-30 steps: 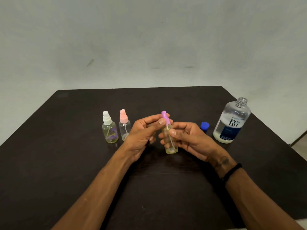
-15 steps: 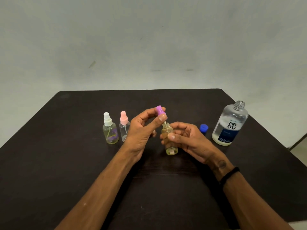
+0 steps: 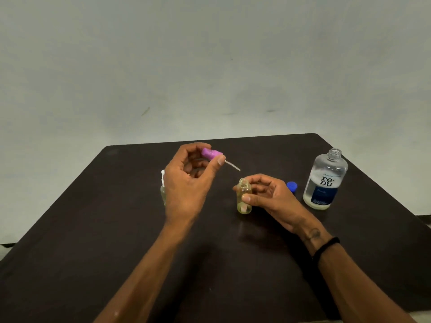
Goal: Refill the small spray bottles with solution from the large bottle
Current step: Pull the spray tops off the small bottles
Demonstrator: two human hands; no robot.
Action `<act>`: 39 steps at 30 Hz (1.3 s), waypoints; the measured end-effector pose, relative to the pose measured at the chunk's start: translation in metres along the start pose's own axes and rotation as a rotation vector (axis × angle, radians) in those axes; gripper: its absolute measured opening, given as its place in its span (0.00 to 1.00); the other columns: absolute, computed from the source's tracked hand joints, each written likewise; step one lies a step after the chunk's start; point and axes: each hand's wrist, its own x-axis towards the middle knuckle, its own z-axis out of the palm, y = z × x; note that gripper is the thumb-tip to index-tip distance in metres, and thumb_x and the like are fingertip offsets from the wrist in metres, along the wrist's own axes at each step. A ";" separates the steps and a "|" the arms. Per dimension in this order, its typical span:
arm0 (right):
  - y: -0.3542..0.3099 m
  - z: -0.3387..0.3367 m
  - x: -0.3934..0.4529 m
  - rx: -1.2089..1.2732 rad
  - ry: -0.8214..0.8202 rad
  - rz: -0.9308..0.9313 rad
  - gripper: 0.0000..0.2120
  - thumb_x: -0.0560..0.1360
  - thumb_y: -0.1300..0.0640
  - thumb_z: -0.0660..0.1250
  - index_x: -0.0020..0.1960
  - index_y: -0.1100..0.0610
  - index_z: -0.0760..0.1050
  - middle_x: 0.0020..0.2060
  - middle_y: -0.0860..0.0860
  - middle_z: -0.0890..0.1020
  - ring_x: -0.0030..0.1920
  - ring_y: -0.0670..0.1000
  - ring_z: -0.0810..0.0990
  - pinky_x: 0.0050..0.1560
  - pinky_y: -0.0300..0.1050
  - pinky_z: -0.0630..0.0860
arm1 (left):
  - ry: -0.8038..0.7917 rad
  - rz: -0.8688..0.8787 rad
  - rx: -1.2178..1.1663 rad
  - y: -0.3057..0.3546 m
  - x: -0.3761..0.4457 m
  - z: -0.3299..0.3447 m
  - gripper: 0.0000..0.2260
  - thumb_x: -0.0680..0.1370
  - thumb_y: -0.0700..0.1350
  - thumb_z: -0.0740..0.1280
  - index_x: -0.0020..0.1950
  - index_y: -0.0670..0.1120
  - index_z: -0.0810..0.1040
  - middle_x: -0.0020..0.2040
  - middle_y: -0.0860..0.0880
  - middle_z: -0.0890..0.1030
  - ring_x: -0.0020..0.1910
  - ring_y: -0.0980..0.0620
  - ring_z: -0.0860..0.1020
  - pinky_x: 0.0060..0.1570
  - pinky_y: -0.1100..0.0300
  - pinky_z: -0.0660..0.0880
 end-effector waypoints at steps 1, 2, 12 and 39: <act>0.002 -0.001 -0.001 -0.001 0.012 -0.010 0.22 0.73 0.66 0.76 0.65 0.64 0.78 0.60 0.60 0.86 0.64 0.60 0.84 0.66 0.54 0.81 | 0.018 0.027 0.043 -0.001 -0.002 -0.001 0.16 0.75 0.46 0.79 0.61 0.49 0.81 0.53 0.53 0.86 0.53 0.52 0.86 0.54 0.54 0.83; 0.003 -0.002 0.000 0.001 0.028 -0.022 0.21 0.73 0.66 0.76 0.65 0.64 0.78 0.60 0.60 0.86 0.64 0.60 0.84 0.65 0.54 0.81 | 0.035 0.068 0.091 -0.003 -0.004 0.000 0.16 0.76 0.46 0.78 0.62 0.50 0.81 0.53 0.54 0.85 0.54 0.53 0.85 0.54 0.57 0.83; 0.003 -0.008 0.003 -0.082 0.166 -0.099 0.22 0.69 0.65 0.81 0.61 0.63 0.80 0.57 0.58 0.87 0.62 0.59 0.85 0.66 0.58 0.80 | 0.122 -0.007 0.366 -0.066 -0.032 0.041 0.07 0.76 0.46 0.77 0.50 0.51 0.81 0.41 0.57 0.83 0.41 0.59 0.82 0.43 0.56 0.83; 0.007 -0.011 0.008 -0.238 0.260 -0.072 0.22 0.68 0.65 0.82 0.60 0.59 0.81 0.53 0.50 0.88 0.56 0.48 0.87 0.53 0.37 0.82 | 0.004 -0.136 0.798 -0.096 -0.008 0.067 0.10 0.77 0.47 0.75 0.46 0.51 0.73 0.46 0.51 0.78 0.45 0.49 0.79 0.45 0.51 0.77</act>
